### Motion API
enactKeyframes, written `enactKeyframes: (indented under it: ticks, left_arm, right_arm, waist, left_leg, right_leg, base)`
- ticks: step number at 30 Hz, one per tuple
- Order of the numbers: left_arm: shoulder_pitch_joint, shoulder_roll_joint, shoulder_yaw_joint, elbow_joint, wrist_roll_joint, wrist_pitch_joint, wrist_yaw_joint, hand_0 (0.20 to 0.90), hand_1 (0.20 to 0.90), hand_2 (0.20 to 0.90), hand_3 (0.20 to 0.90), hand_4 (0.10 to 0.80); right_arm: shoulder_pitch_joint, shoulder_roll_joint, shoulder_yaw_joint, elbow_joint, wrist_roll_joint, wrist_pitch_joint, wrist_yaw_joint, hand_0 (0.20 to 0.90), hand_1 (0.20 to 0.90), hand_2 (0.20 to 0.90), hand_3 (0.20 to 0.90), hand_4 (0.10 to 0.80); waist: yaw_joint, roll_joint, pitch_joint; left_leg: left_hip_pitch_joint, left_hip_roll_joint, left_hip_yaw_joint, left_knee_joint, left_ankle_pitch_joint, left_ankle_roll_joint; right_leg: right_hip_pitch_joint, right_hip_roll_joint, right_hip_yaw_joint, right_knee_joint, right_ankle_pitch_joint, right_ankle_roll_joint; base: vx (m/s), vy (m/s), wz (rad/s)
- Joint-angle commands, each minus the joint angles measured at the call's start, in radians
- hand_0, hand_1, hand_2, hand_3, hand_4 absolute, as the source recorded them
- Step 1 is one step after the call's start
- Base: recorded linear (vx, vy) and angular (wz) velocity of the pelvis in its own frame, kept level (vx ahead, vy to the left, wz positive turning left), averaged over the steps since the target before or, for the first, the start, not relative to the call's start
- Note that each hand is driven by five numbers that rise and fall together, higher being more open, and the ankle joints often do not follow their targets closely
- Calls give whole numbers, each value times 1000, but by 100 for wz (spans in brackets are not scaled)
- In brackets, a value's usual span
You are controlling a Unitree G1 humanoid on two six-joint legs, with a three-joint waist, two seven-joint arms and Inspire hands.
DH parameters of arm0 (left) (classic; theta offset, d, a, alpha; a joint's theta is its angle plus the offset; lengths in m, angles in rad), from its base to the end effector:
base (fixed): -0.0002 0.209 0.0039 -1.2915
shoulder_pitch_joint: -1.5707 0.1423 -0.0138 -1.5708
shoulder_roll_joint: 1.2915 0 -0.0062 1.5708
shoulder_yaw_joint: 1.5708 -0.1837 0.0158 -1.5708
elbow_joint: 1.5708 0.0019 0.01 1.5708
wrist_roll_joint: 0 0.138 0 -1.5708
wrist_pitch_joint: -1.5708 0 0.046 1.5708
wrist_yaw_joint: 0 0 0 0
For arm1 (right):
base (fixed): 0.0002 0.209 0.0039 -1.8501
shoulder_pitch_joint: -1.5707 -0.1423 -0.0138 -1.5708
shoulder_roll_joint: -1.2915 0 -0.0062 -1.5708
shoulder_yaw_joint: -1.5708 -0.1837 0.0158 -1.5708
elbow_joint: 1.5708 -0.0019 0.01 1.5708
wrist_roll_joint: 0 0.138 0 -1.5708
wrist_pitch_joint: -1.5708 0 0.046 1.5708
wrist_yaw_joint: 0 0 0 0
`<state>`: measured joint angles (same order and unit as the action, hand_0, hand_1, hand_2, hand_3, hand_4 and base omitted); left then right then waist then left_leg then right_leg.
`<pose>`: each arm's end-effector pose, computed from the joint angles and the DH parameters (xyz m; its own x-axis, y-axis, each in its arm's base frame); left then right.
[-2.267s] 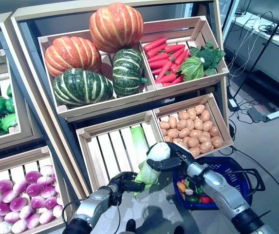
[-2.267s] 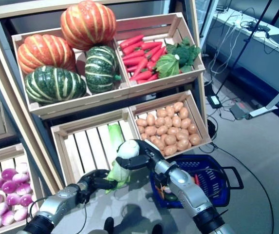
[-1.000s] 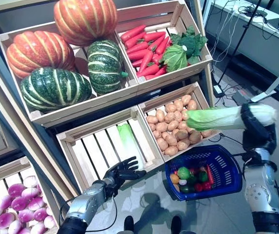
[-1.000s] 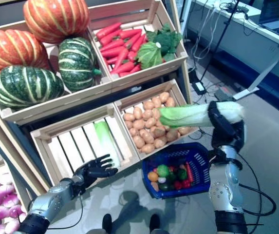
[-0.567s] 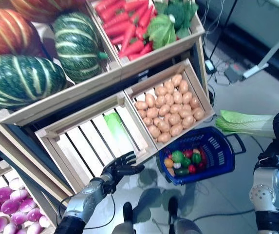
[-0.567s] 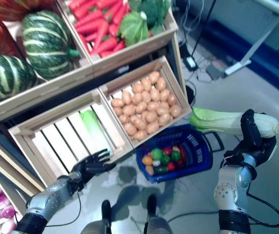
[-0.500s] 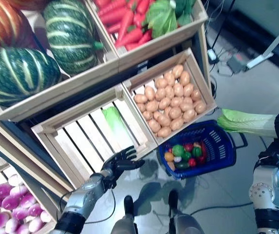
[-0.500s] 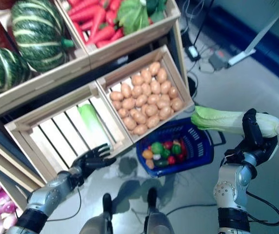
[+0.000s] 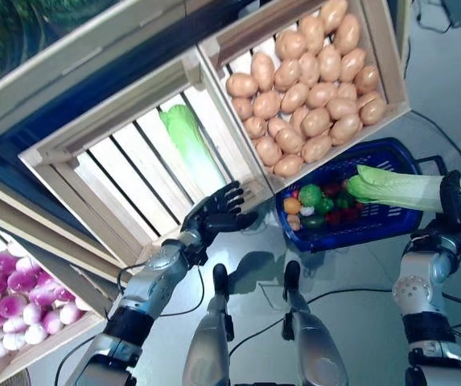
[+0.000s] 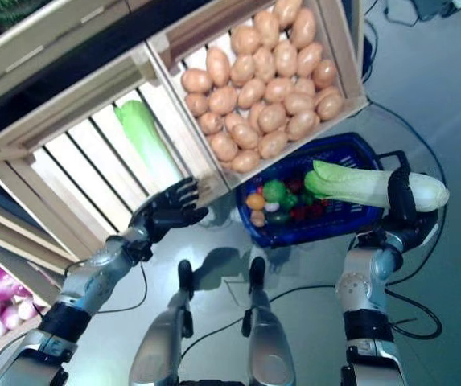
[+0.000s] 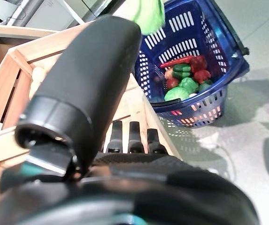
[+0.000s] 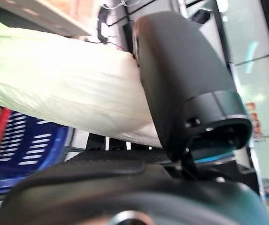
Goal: Put vegetables into the basket
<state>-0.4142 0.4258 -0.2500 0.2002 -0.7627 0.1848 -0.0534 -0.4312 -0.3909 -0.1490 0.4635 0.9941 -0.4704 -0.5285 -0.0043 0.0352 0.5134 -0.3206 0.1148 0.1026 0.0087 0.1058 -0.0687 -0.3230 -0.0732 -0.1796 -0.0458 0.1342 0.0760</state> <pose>0.2756 0.1704 0.0937 0.9370 -0.3440 -0.0603 0.3189 0.9133 -0.2534 0.2723 -0.2617 0.1045 0.6422 -0.7665 0.0098 0.5153 0.4411 0.7348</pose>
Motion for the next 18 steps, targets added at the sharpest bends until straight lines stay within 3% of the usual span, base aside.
enactKeyframes:
  ticks: [1,10,18]
  left_arm:
    - [-92,48,2,-150,-64,-118,-36,900,900,900,900,800]
    - [-171,63,-9,-181,-107,-149,-47,900,900,900,900,800]
    - [-219,67,-28,-212,-149,-171,-89,900,900,900,900,800]
  right_arm:
    - [-113,-147,-14,-54,-41,-151,9,300,300,300,300,400]
    - [-251,-230,44,85,-237,-82,-124,300,300,300,300,400]
    - [-357,-332,132,122,-596,140,-314,300,300,300,300,400]
  waist:
    - [15,-11,7]
    - [44,7,7]
    - [50,17,7]
  left_leg:
    - [-165,-51,-56,133,-30,-21]
    - [-414,-59,-73,345,-85,-2]
    - [-573,-63,-94,463,-104,10]
  right_leg:
    - [-85,-20,-28,226,-125,2]
    - [-356,-80,-30,478,-185,0]
    - [-538,-103,11,604,-196,-1]
  base:
    - [-138,-73,2]
    - [-77,-59,10]
    - [-24,-14,4]
